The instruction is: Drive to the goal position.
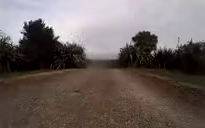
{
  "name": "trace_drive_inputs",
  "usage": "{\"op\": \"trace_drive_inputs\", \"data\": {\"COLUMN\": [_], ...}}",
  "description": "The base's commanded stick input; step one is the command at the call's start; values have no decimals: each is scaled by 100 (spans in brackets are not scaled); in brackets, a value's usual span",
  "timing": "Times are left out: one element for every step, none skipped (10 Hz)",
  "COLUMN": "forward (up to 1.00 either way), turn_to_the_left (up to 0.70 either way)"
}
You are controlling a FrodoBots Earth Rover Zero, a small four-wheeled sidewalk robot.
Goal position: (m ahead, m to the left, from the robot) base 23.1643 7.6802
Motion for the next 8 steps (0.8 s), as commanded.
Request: {"op": "trace_drive_inputs", "data": {"forward": [85, 85, 85, 85, 85, 85, 85, 85], "turn_to_the_left": [-7, -25, -25, -25, -25, -25, -25, -25]}}
